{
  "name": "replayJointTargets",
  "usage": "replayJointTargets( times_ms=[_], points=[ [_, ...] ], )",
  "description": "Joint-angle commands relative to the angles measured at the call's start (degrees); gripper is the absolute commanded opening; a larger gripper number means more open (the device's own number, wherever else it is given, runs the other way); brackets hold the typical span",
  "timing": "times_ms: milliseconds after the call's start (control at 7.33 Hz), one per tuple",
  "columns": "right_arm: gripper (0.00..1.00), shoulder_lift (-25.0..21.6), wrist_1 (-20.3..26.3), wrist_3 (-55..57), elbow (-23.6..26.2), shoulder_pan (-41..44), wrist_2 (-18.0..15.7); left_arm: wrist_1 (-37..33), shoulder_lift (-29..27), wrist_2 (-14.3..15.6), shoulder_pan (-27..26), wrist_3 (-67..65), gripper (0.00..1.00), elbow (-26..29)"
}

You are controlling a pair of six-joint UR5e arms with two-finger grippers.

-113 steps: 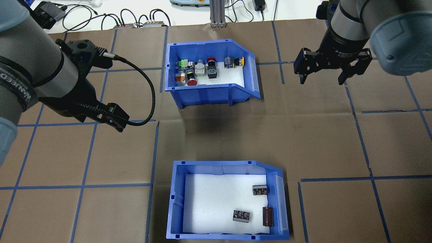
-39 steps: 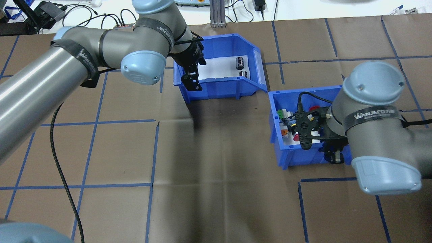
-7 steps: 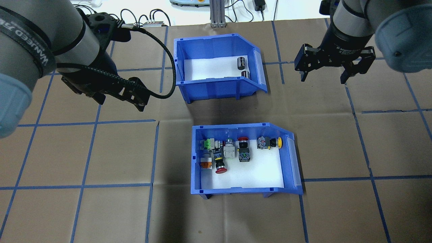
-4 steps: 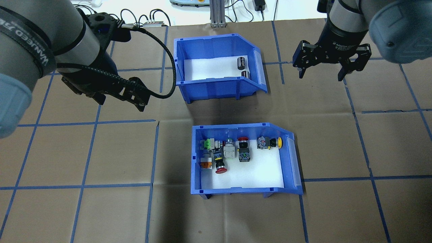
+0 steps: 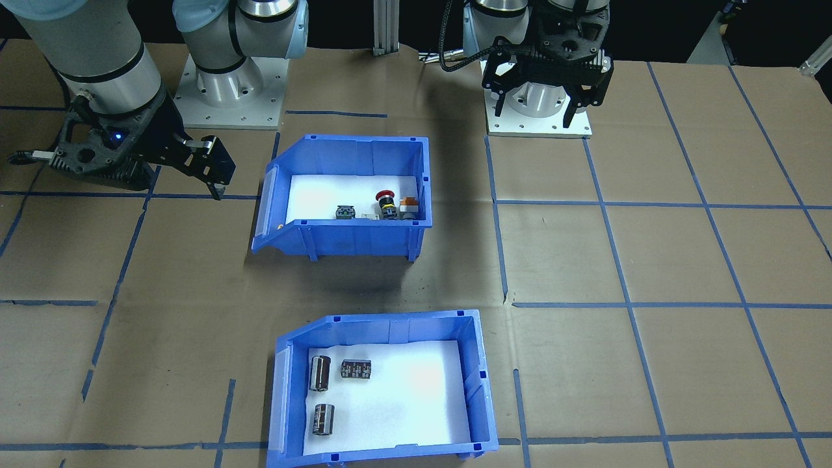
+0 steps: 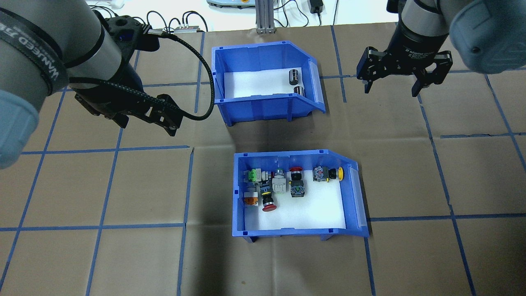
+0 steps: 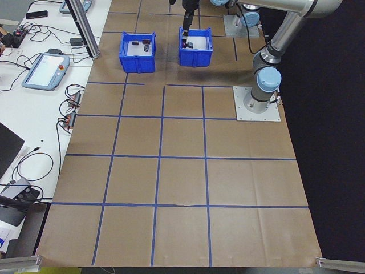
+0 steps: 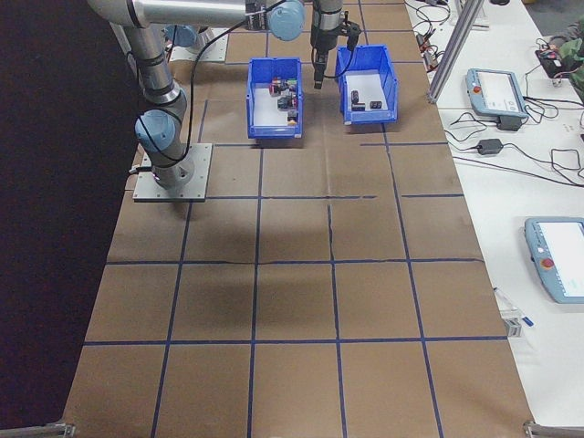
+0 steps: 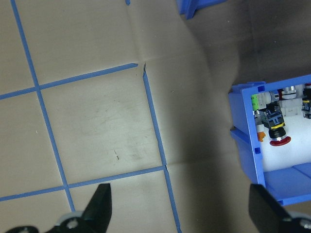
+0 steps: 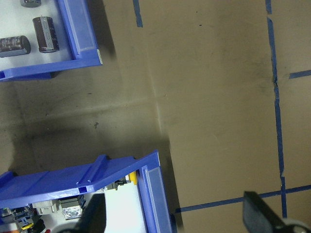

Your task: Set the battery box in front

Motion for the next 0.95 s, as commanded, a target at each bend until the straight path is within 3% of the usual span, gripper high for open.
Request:
replayJointTargets(
  times_ms=[0, 818],
  points=[
    [1.0, 0.0, 0.0, 0.0, 0.0, 0.0, 0.0, 0.0, 0.0, 0.0, 0.0, 0.0, 1.0, 0.0],
    [1.0, 0.0, 0.7, -5.4, 0.0, 0.0, 0.1, 0.1, 0.0, 0.0, 0.1, 0.0, 1.0, 0.0]
  ],
)
